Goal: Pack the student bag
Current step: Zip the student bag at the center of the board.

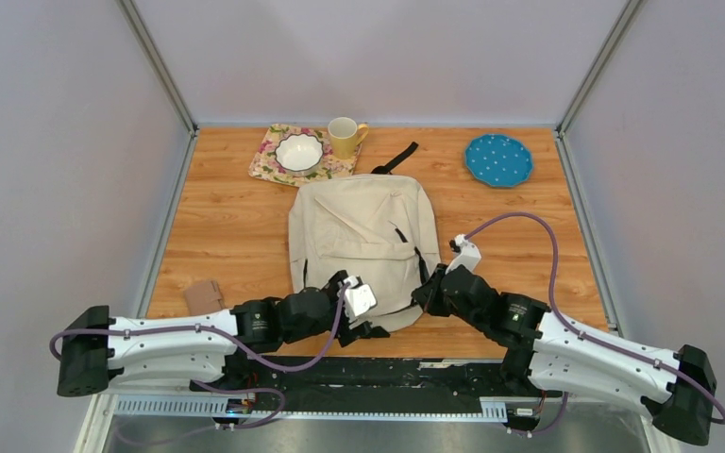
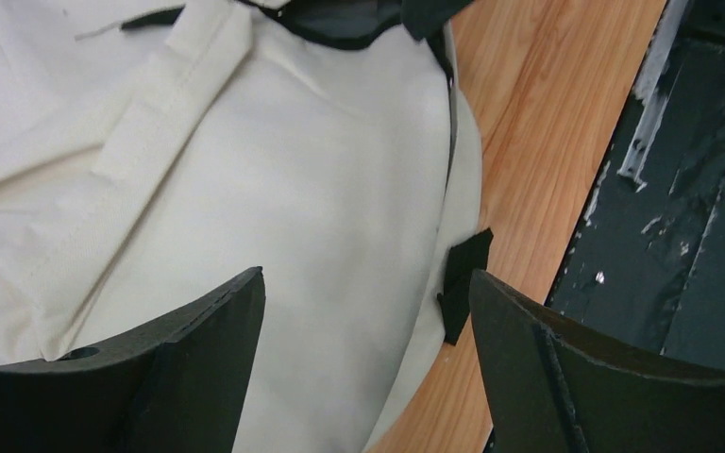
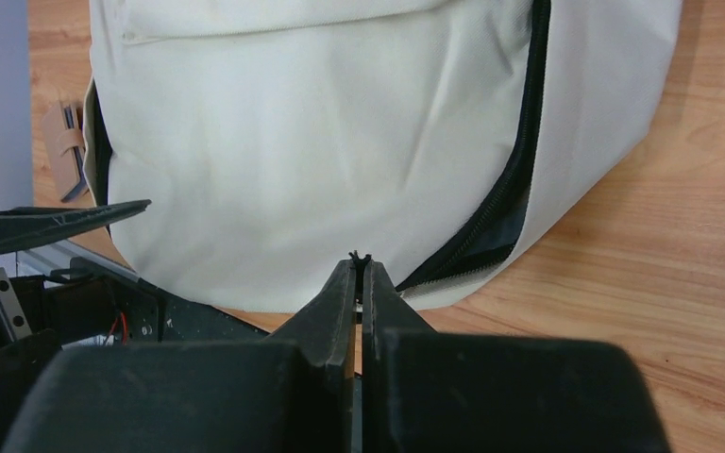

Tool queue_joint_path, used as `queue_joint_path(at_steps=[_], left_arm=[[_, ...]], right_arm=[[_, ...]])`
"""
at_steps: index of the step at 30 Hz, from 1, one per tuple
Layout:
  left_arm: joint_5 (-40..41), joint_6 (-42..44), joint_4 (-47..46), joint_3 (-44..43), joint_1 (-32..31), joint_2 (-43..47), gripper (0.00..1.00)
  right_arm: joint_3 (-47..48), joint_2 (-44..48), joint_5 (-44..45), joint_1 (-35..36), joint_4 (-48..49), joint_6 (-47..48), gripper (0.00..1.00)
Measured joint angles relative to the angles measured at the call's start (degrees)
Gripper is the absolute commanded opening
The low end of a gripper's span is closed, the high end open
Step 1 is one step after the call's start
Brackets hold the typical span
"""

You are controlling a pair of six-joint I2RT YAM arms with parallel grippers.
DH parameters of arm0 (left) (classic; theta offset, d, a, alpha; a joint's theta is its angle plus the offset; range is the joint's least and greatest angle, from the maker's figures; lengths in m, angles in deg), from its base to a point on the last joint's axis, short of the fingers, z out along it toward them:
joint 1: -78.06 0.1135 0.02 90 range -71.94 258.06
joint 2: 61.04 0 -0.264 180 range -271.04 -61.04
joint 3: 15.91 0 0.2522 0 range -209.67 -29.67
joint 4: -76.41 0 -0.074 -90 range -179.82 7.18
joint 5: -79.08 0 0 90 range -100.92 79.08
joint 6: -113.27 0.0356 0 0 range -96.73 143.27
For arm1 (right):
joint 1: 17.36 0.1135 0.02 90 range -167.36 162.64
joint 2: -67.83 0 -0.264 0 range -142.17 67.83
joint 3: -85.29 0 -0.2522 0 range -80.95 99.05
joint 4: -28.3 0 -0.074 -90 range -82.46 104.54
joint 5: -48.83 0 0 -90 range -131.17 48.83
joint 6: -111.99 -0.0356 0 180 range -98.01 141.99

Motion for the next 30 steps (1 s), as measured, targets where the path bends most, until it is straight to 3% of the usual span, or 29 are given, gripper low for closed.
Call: queue_joint_path(at_steps=[14,16,17,18,20,21,23,30], left_arm=[[-7.1,1.6,-3.89,-10.01,0.17,-20.98,0.87],[-8.09,1.73,-3.76,-10.82,0.17,-22.86,0.81],[-8.37,1.79,-3.78,-11.21,0.17,-23.56,0.72],[-8.35,1.84,-3.78,-11.54,0.17,-24.09,0.51],[-8.2,2.1,-3.89,-12.22,0.17,-25.0,0.32],[-7.5,2.71,-3.87,-12.59,0.24,-25.49,0.14],[-6.38,2.69,-3.89,-12.9,0.61,-25.92,0.0],[-5.95,2.25,-3.87,-12.79,0.81,-25.88,0.0]], right_arm=[[-0.94,6.12,-0.9,0.0,-0.37,1.05,0.0],[-1.66,7.61,-0.68,-0.02,-0.68,1.27,0.0],[-2.05,8.22,-0.66,-0.04,-0.92,1.38,0.0],[-2.38,8.7,-0.66,-0.04,-1.29,1.44,0.0],[-2.62,9.27,-0.66,-0.04,-2.16,1.49,0.0],[-2.64,9.42,-0.52,-0.04,-2.58,1.46,0.0],[-2.64,9.62,0.26,-0.04,-4.13,0.87,0.0],[-5.14,12.02,5.66,-0.22,-8.66,-4.72,0.0]])
